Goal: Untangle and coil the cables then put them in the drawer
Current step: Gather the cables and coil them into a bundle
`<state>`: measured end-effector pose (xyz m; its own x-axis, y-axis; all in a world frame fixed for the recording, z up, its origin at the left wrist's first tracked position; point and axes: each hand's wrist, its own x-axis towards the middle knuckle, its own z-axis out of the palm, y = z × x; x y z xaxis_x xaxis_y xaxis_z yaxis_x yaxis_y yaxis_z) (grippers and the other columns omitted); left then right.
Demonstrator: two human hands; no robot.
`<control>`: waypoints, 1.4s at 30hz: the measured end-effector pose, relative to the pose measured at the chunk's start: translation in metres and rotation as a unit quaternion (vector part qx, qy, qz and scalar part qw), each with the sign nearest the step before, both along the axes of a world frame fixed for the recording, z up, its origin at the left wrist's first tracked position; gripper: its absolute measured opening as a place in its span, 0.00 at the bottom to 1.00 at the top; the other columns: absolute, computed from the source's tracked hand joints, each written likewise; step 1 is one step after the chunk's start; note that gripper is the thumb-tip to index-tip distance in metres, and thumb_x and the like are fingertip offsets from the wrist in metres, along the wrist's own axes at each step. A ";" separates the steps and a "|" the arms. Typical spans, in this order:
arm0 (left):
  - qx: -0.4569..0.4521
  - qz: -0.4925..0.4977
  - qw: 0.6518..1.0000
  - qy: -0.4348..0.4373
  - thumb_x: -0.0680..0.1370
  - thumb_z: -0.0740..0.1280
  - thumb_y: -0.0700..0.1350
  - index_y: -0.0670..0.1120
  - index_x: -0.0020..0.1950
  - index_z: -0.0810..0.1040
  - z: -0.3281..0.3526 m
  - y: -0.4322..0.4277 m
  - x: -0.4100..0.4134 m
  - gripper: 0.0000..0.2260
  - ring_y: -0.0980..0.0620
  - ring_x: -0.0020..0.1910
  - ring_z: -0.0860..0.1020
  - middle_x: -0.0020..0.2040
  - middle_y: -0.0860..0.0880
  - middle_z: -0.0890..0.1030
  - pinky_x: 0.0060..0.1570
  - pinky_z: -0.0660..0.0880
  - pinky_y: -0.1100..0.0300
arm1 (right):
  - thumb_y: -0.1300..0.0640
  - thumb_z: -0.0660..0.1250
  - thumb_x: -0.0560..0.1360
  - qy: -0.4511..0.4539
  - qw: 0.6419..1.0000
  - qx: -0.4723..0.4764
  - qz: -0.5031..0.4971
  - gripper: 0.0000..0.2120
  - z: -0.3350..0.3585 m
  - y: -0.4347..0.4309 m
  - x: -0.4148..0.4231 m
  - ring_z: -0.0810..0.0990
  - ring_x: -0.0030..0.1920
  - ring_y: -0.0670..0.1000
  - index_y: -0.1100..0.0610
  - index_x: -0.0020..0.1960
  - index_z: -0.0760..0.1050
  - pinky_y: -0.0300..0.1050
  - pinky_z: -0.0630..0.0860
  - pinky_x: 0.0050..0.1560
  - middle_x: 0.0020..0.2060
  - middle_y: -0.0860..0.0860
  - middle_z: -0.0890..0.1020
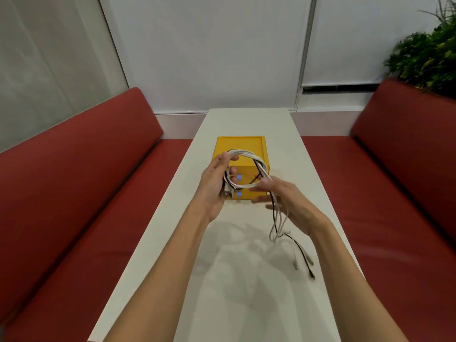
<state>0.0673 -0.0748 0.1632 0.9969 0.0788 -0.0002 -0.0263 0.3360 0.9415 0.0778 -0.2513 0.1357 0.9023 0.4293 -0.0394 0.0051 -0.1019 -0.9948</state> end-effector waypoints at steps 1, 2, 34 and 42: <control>0.019 -0.001 1.000 0.010 0.82 0.58 0.53 0.50 0.47 0.78 -0.003 -0.005 -0.004 0.13 0.58 0.26 0.72 0.31 0.53 0.74 0.24 0.66 0.65 | 0.41 0.64 0.75 -0.013 1.000 0.020 -0.017 0.16 0.006 0.005 -0.001 0.83 0.46 0.49 0.50 0.56 0.79 0.47 0.74 0.54 0.48 0.48 0.84; 0.040 -0.002 0.999 0.018 0.82 0.58 0.53 0.50 0.47 0.78 -0.007 -0.009 -0.007 0.13 0.57 0.27 0.72 0.32 0.53 0.74 0.24 0.65 0.64 | 0.45 0.64 0.77 -0.026 0.998 0.036 -0.035 0.15 0.010 0.009 -0.004 0.81 0.41 0.49 0.55 0.54 0.80 0.44 0.76 0.49 0.43 0.51 0.84; 0.331 -0.046 0.941 -0.053 0.80 0.62 0.54 0.48 0.53 0.83 -0.001 0.017 -0.013 0.13 0.56 0.46 0.83 0.47 0.49 0.85 0.46 0.78 0.64 | 0.52 0.67 0.77 -0.086 0.992 -0.085 0.035 0.12 0.035 0.025 0.004 0.59 0.25 0.45 0.60 0.44 0.82 0.34 0.57 0.25 0.24 0.44 0.68; 0.074 -0.093 0.993 0.025 0.81 0.62 0.44 0.40 0.49 0.80 0.003 0.020 -0.019 0.10 0.58 0.27 0.73 0.36 0.49 0.79 0.34 0.76 0.63 | 0.54 0.69 0.76 -0.127 0.985 -0.105 0.060 0.11 0.062 0.013 0.017 0.63 0.25 0.45 0.63 0.49 0.81 0.36 0.59 0.26 0.30 0.51 0.76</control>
